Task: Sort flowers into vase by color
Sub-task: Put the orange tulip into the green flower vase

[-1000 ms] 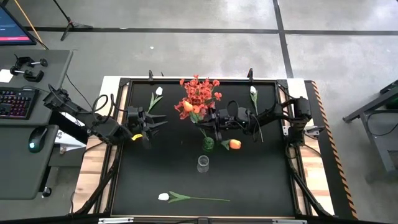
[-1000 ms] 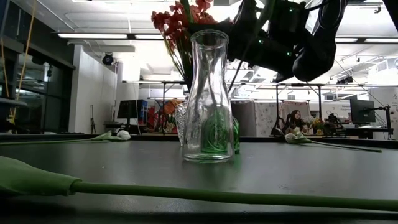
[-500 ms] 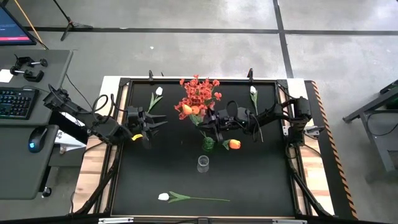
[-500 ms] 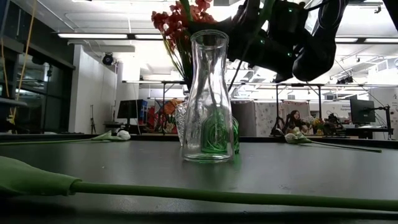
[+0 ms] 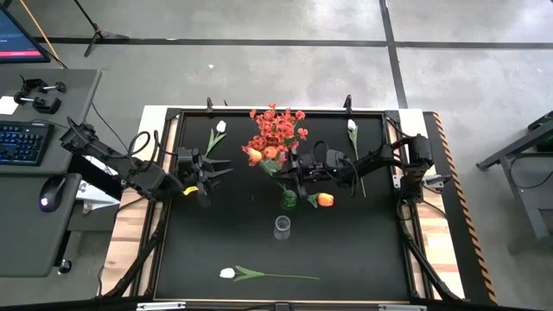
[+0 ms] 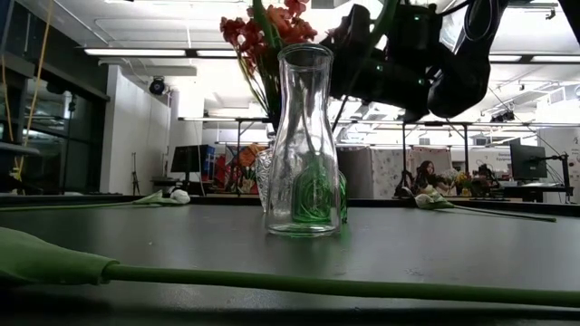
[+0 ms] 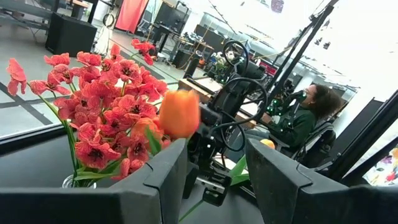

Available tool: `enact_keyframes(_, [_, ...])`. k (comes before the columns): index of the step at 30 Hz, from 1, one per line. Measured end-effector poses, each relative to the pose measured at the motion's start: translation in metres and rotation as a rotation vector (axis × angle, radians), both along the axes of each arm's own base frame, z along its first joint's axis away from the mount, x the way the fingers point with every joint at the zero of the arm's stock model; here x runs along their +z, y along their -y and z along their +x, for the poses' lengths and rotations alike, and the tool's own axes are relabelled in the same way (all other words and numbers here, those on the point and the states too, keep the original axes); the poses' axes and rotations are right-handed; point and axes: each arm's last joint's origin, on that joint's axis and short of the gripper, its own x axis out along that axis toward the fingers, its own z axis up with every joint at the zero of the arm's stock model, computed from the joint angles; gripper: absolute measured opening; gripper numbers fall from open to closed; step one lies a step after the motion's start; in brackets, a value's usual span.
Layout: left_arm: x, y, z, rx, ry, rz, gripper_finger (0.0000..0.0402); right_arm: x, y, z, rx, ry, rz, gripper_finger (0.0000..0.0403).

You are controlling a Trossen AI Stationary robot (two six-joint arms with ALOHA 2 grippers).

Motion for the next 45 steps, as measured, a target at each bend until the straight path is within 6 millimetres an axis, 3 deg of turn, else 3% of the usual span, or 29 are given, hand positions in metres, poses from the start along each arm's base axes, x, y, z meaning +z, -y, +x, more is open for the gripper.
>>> enact_keyframes(11, [0.0, 0.0, 0.0, 0.0, -0.001, 0.001, 0.0151, -0.006, 0.0, 0.001, 0.021, -0.074, 0.066, 0.0004])
enact_keyframes(20, [0.0, 0.001, 0.0, -0.019, -0.001, 0.001, 0.0151, -0.007, 0.001, 0.001, -0.007, -0.144, 0.128, 0.01])
enact_keyframes(30, [-0.001, 0.001, 0.0, -0.034, -0.011, 0.007, 0.0151, 0.018, -0.001, -0.018, -0.024, -0.368, 0.025, 0.019])
enact_keyframes(45, [-0.002, 0.001, 0.0, -0.034, -0.033, 0.034, 0.0151, 0.067, -0.004, -0.047, -0.005, -0.329, -0.009, 0.0197])
